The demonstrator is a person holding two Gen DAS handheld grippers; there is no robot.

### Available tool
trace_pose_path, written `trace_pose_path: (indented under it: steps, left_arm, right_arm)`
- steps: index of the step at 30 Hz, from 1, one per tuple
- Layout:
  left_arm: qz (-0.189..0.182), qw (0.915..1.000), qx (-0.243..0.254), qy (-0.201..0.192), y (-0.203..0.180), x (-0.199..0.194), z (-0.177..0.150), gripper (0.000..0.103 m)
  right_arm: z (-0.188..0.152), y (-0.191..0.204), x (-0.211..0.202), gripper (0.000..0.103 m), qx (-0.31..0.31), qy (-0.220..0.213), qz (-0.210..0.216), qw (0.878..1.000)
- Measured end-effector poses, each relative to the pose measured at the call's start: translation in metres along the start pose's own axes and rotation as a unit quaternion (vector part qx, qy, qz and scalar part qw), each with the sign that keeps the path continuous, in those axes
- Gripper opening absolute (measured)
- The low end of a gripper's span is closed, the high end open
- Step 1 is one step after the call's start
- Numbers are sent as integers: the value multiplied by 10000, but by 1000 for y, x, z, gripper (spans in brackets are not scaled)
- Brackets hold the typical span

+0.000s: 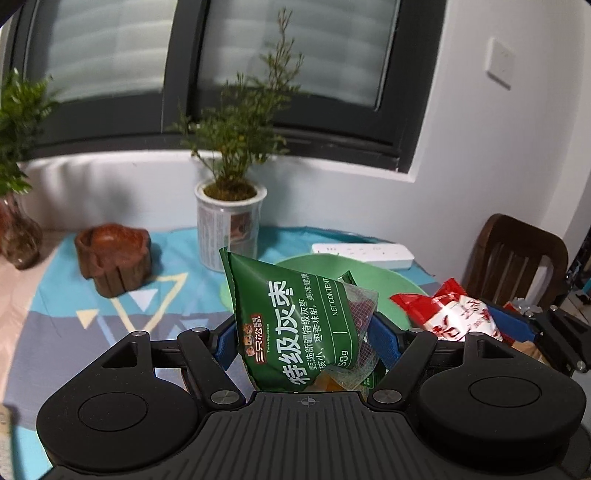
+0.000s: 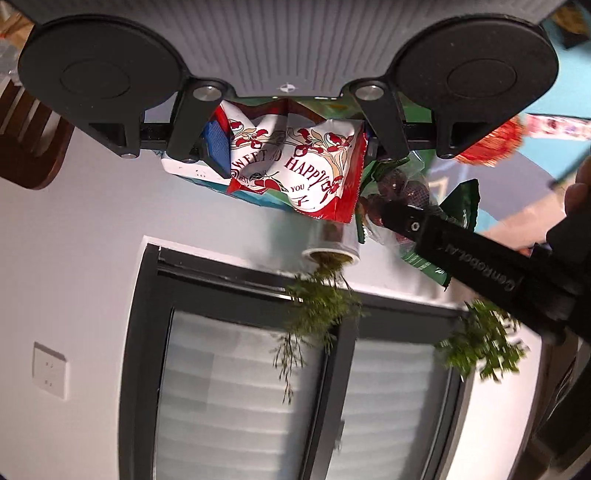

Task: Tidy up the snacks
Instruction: 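Carry both bags to the green bowl and release them inside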

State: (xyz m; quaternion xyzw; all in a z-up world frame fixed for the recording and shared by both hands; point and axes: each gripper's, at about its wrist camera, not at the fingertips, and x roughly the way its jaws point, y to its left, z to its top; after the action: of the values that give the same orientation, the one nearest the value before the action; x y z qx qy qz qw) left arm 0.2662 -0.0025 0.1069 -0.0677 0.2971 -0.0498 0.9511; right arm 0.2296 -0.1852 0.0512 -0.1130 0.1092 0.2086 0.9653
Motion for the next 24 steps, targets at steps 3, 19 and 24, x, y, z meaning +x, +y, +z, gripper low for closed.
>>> trace_pose_path:
  steps: [3, 19, 24]
  left_arm:
    - [-63, 9997, -113, 222, 1, 17, 2, 103]
    - [-396, 9991, 170, -30, 2, -48, -22, 103]
    - [-797, 9957, 466, 54, 22, -89, -79, 103]
  right_arm:
    - [-1, 3, 16, 70, -96, 80, 30, 9999]
    - [-5, -2, -18, 97, 52, 150, 52, 9999]
    - [-22, -8, -64, 100, 757, 260, 250, 9965]
